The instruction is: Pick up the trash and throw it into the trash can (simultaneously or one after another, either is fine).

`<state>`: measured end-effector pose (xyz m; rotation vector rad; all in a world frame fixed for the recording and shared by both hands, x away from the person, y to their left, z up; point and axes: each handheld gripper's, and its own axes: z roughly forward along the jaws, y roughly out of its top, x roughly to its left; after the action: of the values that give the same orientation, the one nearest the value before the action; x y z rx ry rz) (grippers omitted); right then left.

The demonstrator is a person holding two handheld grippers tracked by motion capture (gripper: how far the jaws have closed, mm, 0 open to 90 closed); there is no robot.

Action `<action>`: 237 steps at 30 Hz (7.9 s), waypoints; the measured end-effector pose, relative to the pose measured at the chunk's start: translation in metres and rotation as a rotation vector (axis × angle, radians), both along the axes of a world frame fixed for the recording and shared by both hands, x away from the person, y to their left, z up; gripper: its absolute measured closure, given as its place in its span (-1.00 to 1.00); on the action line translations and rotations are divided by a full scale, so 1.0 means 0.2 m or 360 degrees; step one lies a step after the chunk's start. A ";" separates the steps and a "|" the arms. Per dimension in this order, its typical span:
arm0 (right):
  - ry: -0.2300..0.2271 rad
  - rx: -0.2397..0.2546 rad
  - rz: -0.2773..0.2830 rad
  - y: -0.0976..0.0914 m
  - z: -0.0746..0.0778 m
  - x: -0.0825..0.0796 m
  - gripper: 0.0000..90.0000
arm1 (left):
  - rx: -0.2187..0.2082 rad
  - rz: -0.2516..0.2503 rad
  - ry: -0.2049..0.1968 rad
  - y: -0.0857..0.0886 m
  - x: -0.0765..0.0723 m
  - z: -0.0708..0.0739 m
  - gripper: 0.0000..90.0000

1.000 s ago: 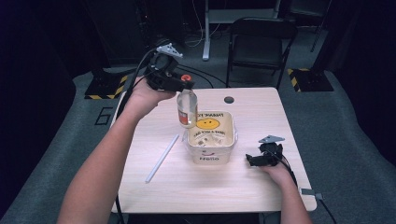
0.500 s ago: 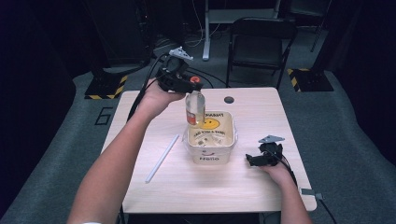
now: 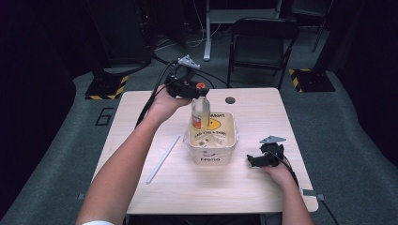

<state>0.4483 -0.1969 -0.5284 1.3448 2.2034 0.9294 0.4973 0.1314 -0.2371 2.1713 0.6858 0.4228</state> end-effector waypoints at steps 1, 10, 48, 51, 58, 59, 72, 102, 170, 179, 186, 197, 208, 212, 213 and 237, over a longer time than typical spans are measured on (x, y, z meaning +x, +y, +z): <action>0.0004 -0.0005 0.0011 0.00 0.00 0.00 -1.00 | -0.0009 0.0007 -0.0001 0.00 0.00 -0.01 0.39; 0.0003 -0.0004 0.0008 0.00 0.00 0.00 -1.00 | -0.0026 0.0032 0.0016 0.00 0.04 -0.12 0.39; -0.0010 -0.0010 0.0019 0.00 0.00 0.00 -1.00 | -0.0071 0.0088 0.0058 0.03 0.08 -0.48 0.39; -0.0011 -0.0008 0.0022 0.00 0.00 0.01 -1.00 | -0.0058 0.0092 0.0063 0.02 0.08 -0.50 0.39; -0.0011 -0.0008 0.0022 0.00 0.00 0.01 -1.00 | -0.0063 0.0100 0.0075 0.03 0.09 -0.54 0.39; -0.0011 -0.0008 0.0022 0.00 0.00 0.01 -1.00 | -0.0063 0.0100 0.0075 0.03 0.09 -0.54 0.39; -0.0011 -0.0008 0.0022 0.00 0.00 0.01 -1.00 | -0.0071 0.0130 0.0119 0.08 0.08 -0.55 0.14; -0.0002 -0.0008 0.0010 0.00 0.00 0.00 -1.00 | -0.0176 0.0201 0.0060 0.47 -0.15 -0.54 0.23; -0.0009 -0.0012 0.0018 0.00 0.00 0.00 -1.00 | -0.0108 0.0548 0.0375 0.80 -0.45 -1.22 0.52; -0.0010 -0.0012 0.0017 0.00 0.00 0.00 -1.00 | -0.0081 0.0547 0.0416 0.80 -0.47 -1.28 0.53; -0.0009 -0.0011 0.0018 0.00 0.00 0.00 -1.00 | -0.0066 0.0559 0.0441 0.80 -0.47 -1.31 0.55; -0.0009 -0.0012 0.0018 0.00 0.00 0.00 -1.00 | -0.0036 0.0572 0.0478 0.80 -0.47 -1.35 0.62; -0.0010 -0.0011 0.0016 0.00 0.00 0.00 -1.00 | -0.0039 0.0613 0.0477 0.80 -0.46 -1.36 0.65; -0.0009 -0.0011 0.0015 0.00 0.00 0.00 -1.00 | -0.0005 0.0612 0.0443 0.78 -0.46 -1.36 0.70; -0.0010 -0.0011 0.0016 0.00 0.00 0.00 -1.00 | 0.0002 0.0601 0.0445 0.78 -0.46 -1.36 0.72; -0.0009 -0.0011 0.0018 0.00 0.00 0.00 -1.00 | -0.0063 0.0597 0.0430 0.81 -0.46 -1.28 0.77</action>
<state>0.4484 -0.1975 -0.5287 1.3264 2.2097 0.9276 0.4055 0.2928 -0.4936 2.0817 1.2515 0.3043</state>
